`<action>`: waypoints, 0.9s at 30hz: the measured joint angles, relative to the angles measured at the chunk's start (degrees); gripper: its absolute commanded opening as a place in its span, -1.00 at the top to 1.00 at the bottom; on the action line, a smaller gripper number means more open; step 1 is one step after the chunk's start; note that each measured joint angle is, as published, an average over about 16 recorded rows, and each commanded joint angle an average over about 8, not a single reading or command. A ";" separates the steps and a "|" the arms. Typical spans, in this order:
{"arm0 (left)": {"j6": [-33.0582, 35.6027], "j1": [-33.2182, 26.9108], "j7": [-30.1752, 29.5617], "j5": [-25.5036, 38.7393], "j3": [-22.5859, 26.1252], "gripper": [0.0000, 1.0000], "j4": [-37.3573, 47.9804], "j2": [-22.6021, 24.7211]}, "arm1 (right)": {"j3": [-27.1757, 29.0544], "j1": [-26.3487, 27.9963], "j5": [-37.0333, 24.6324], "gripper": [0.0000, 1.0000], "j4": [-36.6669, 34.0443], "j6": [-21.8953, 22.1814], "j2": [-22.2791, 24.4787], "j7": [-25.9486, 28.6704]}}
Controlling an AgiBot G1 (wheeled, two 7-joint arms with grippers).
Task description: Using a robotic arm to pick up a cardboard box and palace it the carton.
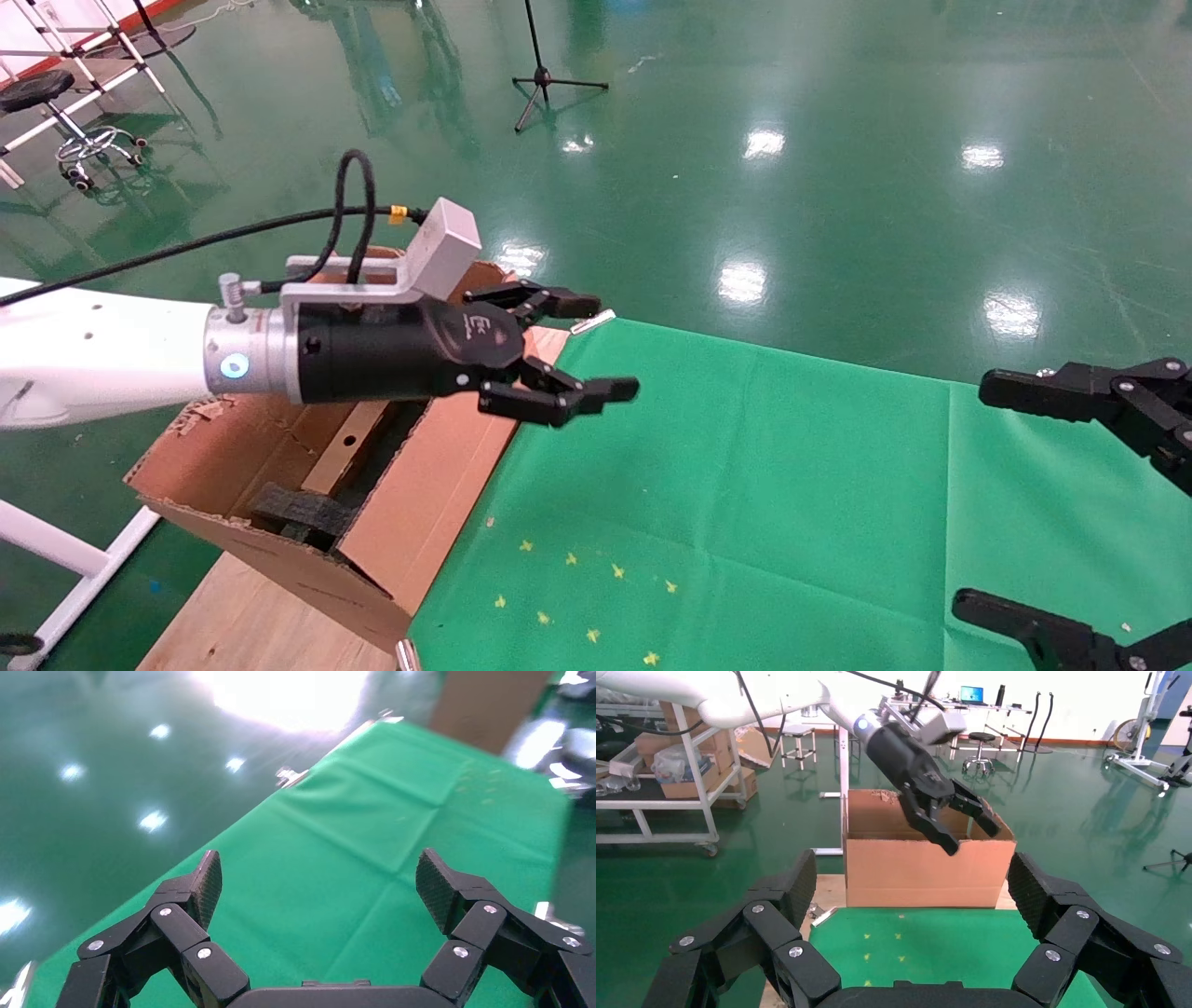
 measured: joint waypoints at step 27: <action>11.22 13.03 8.33 -18.38 -13.30 -1.00 -17.60 -2.54 | -0.03 -0.01 0.04 -1.00 -0.01 0.03 0.02 -0.02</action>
